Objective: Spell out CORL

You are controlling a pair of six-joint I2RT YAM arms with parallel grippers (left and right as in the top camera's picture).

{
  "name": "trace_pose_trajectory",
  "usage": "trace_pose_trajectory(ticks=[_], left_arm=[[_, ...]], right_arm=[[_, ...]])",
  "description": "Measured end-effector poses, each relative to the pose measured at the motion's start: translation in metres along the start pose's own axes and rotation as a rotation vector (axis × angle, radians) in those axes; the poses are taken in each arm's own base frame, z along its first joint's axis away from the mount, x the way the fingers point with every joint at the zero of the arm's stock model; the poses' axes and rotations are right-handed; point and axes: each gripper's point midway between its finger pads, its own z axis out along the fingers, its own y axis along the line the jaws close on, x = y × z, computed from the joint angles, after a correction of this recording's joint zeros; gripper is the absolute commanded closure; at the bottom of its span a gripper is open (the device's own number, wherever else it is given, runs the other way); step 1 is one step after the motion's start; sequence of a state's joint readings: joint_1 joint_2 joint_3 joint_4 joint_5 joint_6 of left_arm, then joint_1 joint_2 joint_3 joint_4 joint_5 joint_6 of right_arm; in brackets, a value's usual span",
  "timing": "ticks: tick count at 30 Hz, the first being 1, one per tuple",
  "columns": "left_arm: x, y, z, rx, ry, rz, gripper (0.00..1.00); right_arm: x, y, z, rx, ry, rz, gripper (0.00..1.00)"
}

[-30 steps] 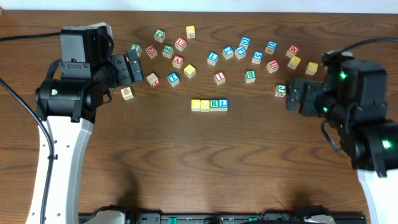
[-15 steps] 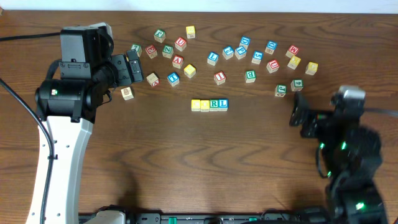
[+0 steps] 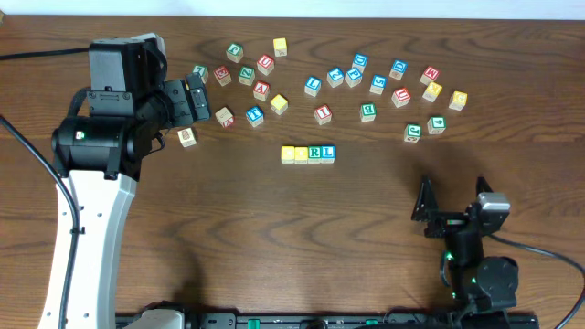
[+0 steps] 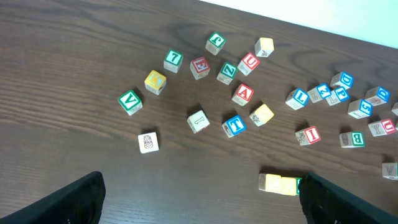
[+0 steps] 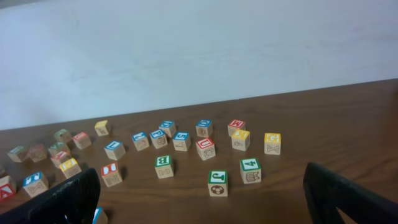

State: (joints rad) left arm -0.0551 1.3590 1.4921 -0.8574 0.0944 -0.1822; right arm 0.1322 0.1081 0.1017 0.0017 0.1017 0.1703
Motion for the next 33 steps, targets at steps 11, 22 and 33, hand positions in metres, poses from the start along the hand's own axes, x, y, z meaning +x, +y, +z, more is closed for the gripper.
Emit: trace_pose_trajectory(ticks=[11,22,33], left_arm=[[0.0,0.0,0.0,0.0,0.0,0.0,0.02],[0.0,0.0,0.0,0.0,0.0,0.0,0.02],[0.0,0.0,0.0,0.0,0.0,0.0,0.02]], right_arm=[[0.03,-0.005,-0.002,0.005,0.03,-0.003,0.01],[0.04,-0.004,-0.002,-0.009,0.067,-0.022,0.01],[0.04,-0.004,-0.002,-0.009,0.066,-0.025,0.01]])
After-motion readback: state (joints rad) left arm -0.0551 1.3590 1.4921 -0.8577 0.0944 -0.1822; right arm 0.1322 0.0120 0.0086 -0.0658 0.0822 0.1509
